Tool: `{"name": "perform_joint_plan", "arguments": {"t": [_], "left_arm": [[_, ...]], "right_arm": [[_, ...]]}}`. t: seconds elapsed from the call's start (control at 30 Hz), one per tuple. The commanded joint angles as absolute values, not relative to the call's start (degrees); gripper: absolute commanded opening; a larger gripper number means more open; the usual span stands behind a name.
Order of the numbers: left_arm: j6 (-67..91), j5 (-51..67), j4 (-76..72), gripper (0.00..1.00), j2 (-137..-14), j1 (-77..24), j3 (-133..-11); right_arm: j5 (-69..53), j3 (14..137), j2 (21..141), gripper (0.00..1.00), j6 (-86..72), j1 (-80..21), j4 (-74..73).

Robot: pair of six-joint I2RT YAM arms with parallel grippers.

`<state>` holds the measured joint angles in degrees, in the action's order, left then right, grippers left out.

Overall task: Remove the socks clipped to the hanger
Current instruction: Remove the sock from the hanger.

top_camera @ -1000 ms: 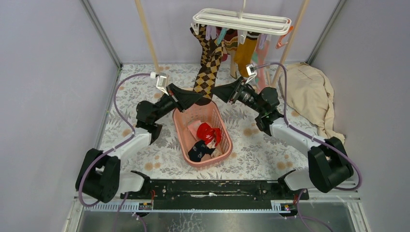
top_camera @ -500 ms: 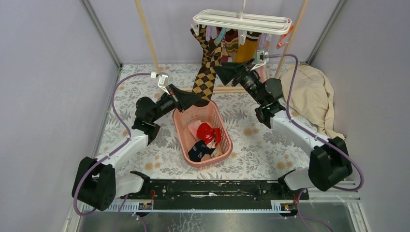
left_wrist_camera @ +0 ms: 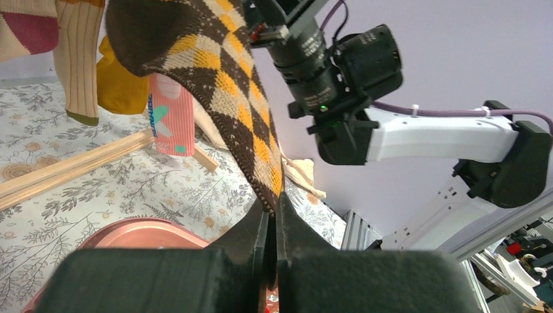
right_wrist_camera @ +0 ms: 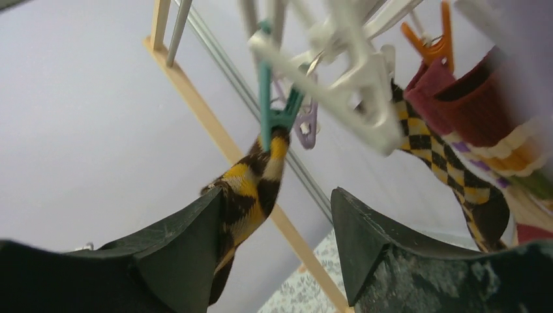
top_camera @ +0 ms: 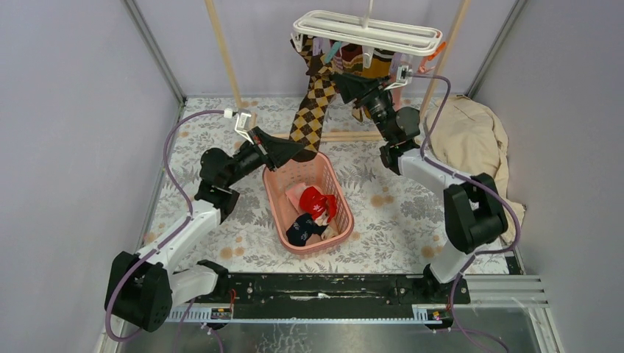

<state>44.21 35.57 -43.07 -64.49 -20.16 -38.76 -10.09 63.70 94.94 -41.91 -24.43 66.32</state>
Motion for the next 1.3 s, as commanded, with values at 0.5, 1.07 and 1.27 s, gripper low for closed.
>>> {"name": "perform_joint_plan", "arguments": {"t": [0.5, 1.07, 1.27], "left_arm": [[42.32, 35.74, -42.21, 0.0, -66.79, -20.48, -40.53], [40.28, 34.75, -39.68, 0.0, -66.3, -20.94, -40.75], [39.83, 34.18, -39.48, 0.0, -67.03, -21.47, -40.99]], "right_arm": [[-12.3, 80.32, 113.49, 0.69, -59.8, -20.75, 93.27], [-10.75, 81.8, 111.06, 0.69, -56.92, -20.75, 88.38], [-11.58, 82.83, 108.32, 0.68, -51.19, -22.28, 81.34]]}}
